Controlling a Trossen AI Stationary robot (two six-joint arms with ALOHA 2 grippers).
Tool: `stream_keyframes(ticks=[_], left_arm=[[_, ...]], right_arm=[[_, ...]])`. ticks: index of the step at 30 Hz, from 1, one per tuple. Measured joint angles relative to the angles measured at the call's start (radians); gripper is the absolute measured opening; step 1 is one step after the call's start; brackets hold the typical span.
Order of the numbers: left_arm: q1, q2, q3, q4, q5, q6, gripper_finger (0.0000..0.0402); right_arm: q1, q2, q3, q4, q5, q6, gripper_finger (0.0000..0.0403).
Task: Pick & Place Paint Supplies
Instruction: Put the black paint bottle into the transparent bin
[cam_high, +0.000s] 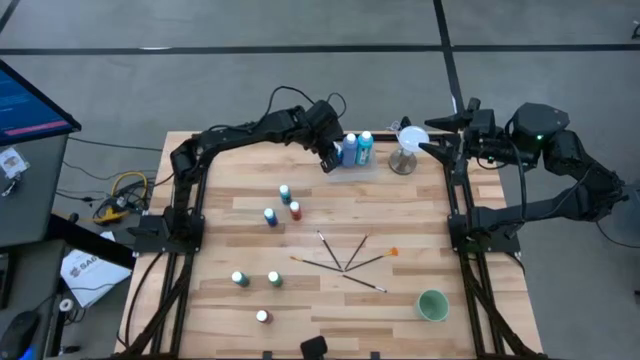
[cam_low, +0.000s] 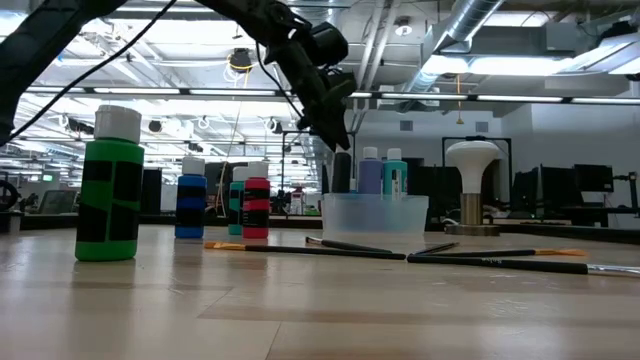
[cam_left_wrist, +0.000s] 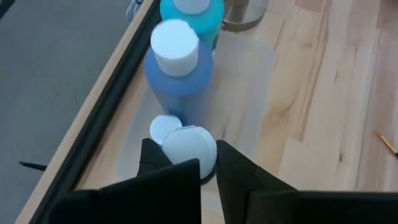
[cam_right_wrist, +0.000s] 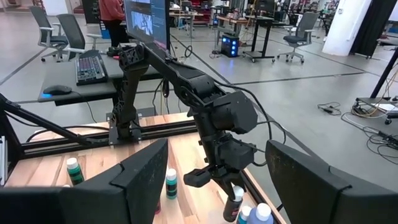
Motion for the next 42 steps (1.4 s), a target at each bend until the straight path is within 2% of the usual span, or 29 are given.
stream_keyframes(ticks=[12,23,42], left_arm=[[0.01,0.0,-0.117,0.116,-0.008,0.0,0.0],[0.021,0.0,-0.161,0.207,-0.047,-0.001,0.0],[0.02,-0.001,-0.212,0.241,-0.047,-0.011,0.0001]], right_arm=[[0.0,-0.002,0.0,-0.005,0.0,-0.011,0.0265],[0.0,-0.002,0.0,-0.003,0.0,-0.01,0.0265],[0.0,-0.002,0.0,-0.003,0.0,-0.01,0.0265]])
